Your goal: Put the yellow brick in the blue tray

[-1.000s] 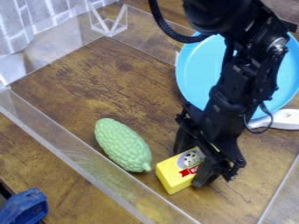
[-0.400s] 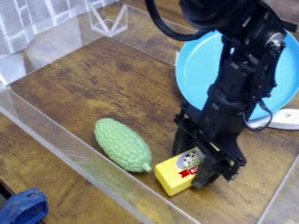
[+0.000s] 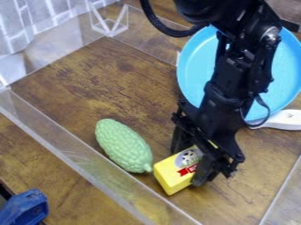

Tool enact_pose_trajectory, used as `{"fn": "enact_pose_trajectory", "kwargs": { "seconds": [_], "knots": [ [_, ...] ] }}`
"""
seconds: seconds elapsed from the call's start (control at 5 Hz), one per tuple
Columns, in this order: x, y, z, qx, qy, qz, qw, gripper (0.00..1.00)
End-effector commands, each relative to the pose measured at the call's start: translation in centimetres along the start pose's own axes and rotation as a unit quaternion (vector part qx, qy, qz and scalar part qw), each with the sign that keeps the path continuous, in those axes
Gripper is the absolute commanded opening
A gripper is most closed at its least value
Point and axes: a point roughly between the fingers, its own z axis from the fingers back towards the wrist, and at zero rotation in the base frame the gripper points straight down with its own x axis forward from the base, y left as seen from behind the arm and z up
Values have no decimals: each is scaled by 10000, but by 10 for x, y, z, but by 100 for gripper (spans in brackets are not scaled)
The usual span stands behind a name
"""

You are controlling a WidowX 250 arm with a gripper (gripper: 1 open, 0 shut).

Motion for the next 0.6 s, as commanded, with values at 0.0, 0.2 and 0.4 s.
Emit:
{"fn": "enact_pose_trajectory", "kwargs": {
  "seconds": [0.0, 0.2, 0.4],
  "knots": [
    [2, 4, 23, -4, -514, -19, 9987, 100],
    [2, 4, 16, -8, -533, -195, 9984, 100],
    [2, 5, 13, -23, -551, -310, 9980, 100]
  ]
}}
